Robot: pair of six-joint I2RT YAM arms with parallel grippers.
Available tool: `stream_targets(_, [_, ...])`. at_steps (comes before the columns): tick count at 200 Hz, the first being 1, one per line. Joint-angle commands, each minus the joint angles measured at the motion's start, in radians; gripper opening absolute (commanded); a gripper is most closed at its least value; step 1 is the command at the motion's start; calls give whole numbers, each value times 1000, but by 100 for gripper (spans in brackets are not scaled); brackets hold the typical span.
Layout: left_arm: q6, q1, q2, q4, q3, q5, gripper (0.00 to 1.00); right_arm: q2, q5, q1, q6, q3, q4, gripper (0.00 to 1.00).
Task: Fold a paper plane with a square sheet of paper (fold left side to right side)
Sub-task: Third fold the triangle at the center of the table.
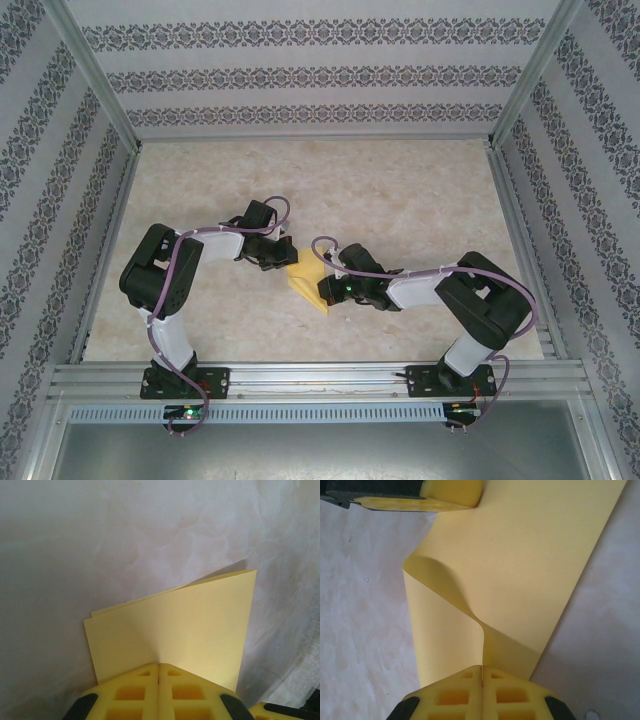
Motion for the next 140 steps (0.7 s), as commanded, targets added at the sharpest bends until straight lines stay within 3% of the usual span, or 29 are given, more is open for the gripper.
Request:
stream_targets(1, [18, -12, 47, -79, -11, -87, 5, 6, -16, -3, -14, 19, 10, 0])
stream_targets(105, [16, -15, 46, -75, -11, -88, 5, 29, -13, -4, -19, 24, 1, 0])
stream_targets(140, [15, -15, 32, -75, -9, -88, 9, 47, -16, -3, -24, 22, -15, 0])
